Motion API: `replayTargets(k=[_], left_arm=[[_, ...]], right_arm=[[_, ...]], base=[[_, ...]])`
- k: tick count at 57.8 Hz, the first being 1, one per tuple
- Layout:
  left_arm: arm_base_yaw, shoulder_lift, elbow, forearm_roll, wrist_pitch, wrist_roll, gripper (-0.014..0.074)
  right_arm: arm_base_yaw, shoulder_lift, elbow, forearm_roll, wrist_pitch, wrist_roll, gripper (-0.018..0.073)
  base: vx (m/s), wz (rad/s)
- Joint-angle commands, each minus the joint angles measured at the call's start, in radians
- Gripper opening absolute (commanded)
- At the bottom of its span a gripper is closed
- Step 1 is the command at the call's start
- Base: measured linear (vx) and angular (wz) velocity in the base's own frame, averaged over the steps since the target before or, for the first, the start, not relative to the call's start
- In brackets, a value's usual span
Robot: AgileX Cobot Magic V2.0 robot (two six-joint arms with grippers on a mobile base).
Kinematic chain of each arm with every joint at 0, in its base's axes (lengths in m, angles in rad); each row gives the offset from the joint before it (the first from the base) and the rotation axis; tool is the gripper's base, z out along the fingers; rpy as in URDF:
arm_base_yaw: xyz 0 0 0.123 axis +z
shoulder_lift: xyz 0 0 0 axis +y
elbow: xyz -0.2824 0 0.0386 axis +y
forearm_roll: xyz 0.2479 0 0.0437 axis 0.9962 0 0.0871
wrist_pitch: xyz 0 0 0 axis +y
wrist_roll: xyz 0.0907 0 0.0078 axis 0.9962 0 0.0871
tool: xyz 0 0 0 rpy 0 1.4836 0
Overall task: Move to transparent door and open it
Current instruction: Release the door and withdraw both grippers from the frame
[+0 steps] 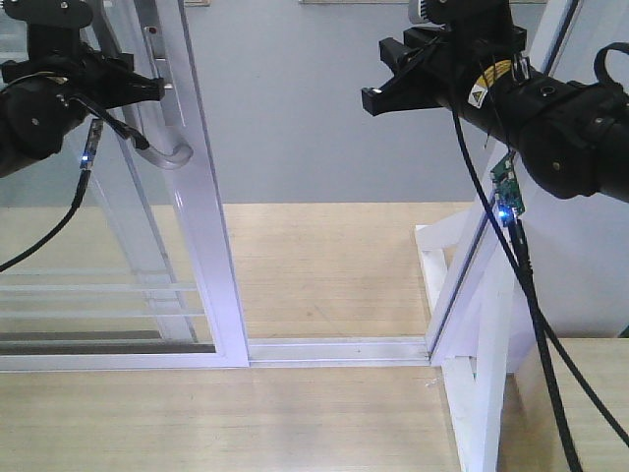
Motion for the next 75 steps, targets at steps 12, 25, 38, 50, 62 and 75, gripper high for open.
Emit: replayTargets(k=[12,25,38,50,62,75], left_arm=[[0.064,-0.062,-0.034,0.000,-0.046,0.050,0.0261],[0.064,-0.143,0.027,0.001,-0.018,0.064,0.0235],[0.063,-0.280,0.194,0.000,-0.017,0.059,0.0230],[0.063,-0.471,0.368,0.006,0.053,0.064,0.0230],[0.063,-0.671,0.462,0.086,0.243,0.088,0.0230],[0.063,-0.901,0.540,0.078,0.428,0.078,0.0094]], right_arm=[[-0.004,-0.046,-0.028,0.000,-0.087,-0.008,0.0243],[-0.004,-0.046,-0.028,0.000,-0.087,-0.008,0.0243],[-0.004,-0.046,-0.028,0.000,-0.081,-0.008,0.0243],[-0.004,-0.086,-0.028,-0.005,0.048,-0.027,0.0243],[-0.004,-0.237,-0.028,-0.004,0.323,-0.052,0.0172],[-0.004,-0.490,0.116,-0.004,0.388,-0.052,-0.0015]], base=[[0.00,0.01],[0.00,0.00],[0.00,0.00],[0.00,0.00],[0.00,0.00],[0.00,0.00]])
